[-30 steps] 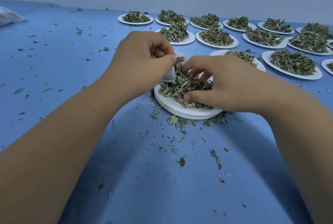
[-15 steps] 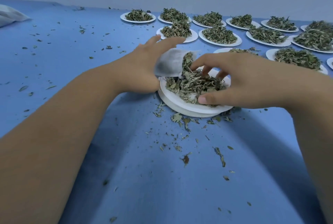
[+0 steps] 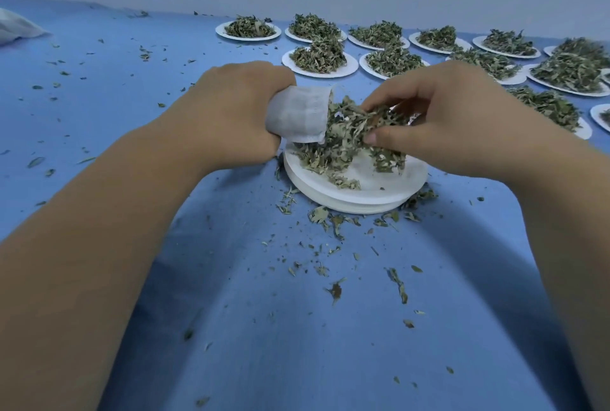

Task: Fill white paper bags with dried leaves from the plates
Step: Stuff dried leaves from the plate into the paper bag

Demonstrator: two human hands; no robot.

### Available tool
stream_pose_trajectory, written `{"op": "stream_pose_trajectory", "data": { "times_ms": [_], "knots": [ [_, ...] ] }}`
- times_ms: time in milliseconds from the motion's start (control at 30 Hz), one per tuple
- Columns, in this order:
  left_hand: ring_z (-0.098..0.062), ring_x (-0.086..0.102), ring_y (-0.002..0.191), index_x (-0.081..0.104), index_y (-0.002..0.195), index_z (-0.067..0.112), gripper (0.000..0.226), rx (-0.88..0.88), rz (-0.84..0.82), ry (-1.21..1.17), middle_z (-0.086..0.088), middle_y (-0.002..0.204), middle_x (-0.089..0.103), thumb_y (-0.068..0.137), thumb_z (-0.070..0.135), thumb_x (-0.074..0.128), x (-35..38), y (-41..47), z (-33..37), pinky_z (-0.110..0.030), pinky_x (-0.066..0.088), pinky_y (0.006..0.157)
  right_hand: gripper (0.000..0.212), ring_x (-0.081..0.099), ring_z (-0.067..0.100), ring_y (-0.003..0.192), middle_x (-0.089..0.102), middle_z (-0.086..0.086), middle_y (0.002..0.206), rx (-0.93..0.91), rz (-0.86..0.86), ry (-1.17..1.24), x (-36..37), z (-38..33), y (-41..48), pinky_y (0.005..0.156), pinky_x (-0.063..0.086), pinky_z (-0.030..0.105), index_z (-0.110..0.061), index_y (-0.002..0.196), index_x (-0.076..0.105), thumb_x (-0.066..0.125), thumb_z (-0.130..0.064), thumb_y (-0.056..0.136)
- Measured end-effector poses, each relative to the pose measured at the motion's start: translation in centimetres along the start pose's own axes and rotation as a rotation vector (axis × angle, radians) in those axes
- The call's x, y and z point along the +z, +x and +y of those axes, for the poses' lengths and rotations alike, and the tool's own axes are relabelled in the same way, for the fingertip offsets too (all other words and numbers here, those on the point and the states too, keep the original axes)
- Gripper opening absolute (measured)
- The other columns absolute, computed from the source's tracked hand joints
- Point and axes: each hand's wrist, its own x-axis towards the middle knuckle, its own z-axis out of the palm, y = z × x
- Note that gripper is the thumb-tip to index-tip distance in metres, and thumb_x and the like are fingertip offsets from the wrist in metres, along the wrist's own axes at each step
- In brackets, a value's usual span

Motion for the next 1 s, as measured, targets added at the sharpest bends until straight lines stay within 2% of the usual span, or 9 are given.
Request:
{"op": "stream_pose_trajectory", "data": {
  "times_ms": [200,300,467,600,700,800,900,967,1000],
  "knots": [
    [-0.028,0.057,0.081,0.053,0.103,0.032,0.037,0.017,0.011,0.018,0.005,0.084,0.062,0.073,0.017,0.068,-0.1,-0.7,1.0,-0.036,0.044,0.067,0.022,0.059,-0.017,0.067,0.058,-0.048,0.074,-0.021,0.030,0.100,-0.1,-0.9,-0.1,0.053,0.040,0.001,-0.043,0.100,0.072,0.082,-0.033,0.083],
    [-0.028,0.058,0.079,0.053,0.107,0.033,0.039,0.041,0.015,0.026,0.004,0.083,0.062,0.074,0.024,0.072,0.1,-0.8,1.8,-0.032,0.037,0.062,0.023,0.060,-0.016,0.071,0.059,-0.048,0.074,-0.046,0.020,0.119,0.3,-1.4,-0.1,0.060,0.040,-0.001,-0.047,0.095,0.069,0.082,-0.032,0.082],
    [-0.027,0.057,0.078,0.055,0.106,0.031,0.036,0.069,0.037,0.033,0.005,0.080,0.061,0.073,0.029,0.071,0.1,-1.0,2.8,-0.021,0.030,0.060,0.028,0.061,-0.010,0.080,0.066,-0.025,0.086,-0.033,0.060,0.099,0.8,-1.9,0.0,0.062,0.041,0.000,-0.046,0.093,0.065,0.081,-0.026,0.081],
    [-0.029,0.056,0.082,0.055,0.109,0.029,0.038,0.107,0.039,0.064,0.005,0.084,0.061,0.073,0.031,0.068,0.0,-1.0,3.6,-0.034,0.027,0.066,0.032,0.059,-0.002,0.076,0.068,-0.018,0.085,-0.025,0.101,0.041,1.5,-2.4,-0.1,0.059,0.039,0.004,-0.037,0.095,0.059,0.074,-0.018,0.075],
    [-0.026,0.054,0.079,0.053,0.097,0.029,0.029,0.088,0.018,0.097,0.005,0.081,0.056,0.072,0.027,0.068,0.1,-0.9,3.9,-0.033,0.029,0.065,0.027,0.060,0.001,0.081,0.066,-0.023,0.086,-0.059,0.123,-0.052,1.8,-2.8,-0.1,0.066,0.041,0.006,-0.034,0.093,0.064,0.074,-0.016,0.075],
    [-0.019,0.050,0.068,0.040,0.077,0.029,0.027,0.030,0.017,0.066,0.007,0.072,0.048,0.070,0.021,0.066,0.4,-1.0,3.9,-0.030,0.027,0.053,0.030,0.055,-0.008,0.072,0.058,-0.032,0.078,-0.060,0.141,-0.006,1.8,-3.0,0.0,0.062,0.036,0.002,-0.042,0.086,0.065,0.077,-0.018,0.074],
    [-0.020,0.047,0.065,0.039,0.081,0.026,0.028,0.002,0.061,0.061,0.003,0.071,0.048,0.069,0.021,0.064,0.6,-0.8,3.9,-0.029,0.028,0.050,0.033,0.052,-0.013,0.062,0.057,-0.036,0.074,-0.071,0.074,0.101,1.4,-3.2,-0.1,0.058,0.034,0.002,-0.049,0.087,0.064,0.079,-0.021,0.077],
    [-0.018,0.046,0.064,0.041,0.085,0.024,0.028,0.003,0.088,0.087,0.004,0.070,0.048,0.070,0.020,0.065,0.6,-0.7,3.8,-0.028,0.028,0.050,0.026,0.058,-0.004,0.061,0.065,-0.033,0.080,-0.066,0.035,0.239,1.1,-3.2,-0.2,0.060,0.044,0.012,-0.046,0.095,0.068,0.073,-0.025,0.080],
    [-0.018,0.045,0.063,0.041,0.085,0.023,0.028,0.003,0.095,0.101,0.004,0.069,0.047,0.070,0.020,0.065,0.6,-0.6,3.7,-0.028,0.027,0.050,0.023,0.065,0.005,0.065,0.072,-0.021,0.087,-0.055,0.031,0.292,1.0,-3.1,-0.3,0.063,0.052,0.026,-0.045,0.098,0.071,0.071,-0.028,0.082]
  ]
}}
